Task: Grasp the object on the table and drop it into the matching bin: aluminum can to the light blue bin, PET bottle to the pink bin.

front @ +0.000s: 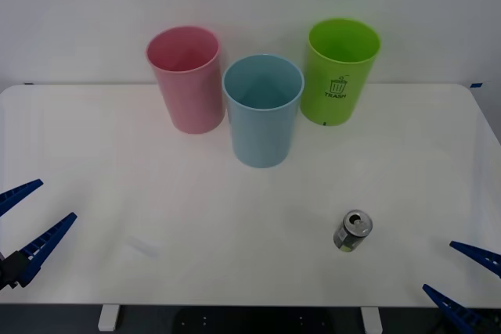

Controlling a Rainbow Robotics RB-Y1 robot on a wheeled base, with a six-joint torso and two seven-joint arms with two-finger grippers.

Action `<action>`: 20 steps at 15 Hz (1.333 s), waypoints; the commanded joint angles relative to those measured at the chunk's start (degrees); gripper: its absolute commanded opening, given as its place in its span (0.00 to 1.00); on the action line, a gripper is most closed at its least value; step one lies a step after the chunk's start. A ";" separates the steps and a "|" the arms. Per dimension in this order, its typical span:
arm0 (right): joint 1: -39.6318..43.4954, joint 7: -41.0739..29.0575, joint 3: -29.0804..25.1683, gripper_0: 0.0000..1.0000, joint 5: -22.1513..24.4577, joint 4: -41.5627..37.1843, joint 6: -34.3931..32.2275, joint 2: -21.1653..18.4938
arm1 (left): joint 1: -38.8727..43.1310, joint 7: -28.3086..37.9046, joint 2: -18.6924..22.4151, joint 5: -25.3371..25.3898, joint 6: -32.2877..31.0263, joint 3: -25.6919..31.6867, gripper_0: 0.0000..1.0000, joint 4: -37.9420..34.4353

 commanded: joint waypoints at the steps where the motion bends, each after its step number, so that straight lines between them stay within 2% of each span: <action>1: -0.16 0.64 1.89 1.00 -0.07 0.98 0.83 0.03 | 0.00 0.00 0.00 0.00 0.00 0.00 1.00 0.00; 5: -0.51 1.78 5.14 1.00 -0.07 0.98 4.52 0.46 | 0.00 0.00 0.00 0.00 0.00 0.00 1.00 0.00; 11: -3.15 3.27 6.02 1.00 2.12 0.98 8.03 5.56 | 0.00 0.00 0.00 0.00 0.00 0.00 1.00 0.00; 20: -5.43 5.03 14.90 1.00 0.36 0.98 19.46 6.53 | 0.00 0.00 0.00 0.00 0.00 0.00 1.00 0.00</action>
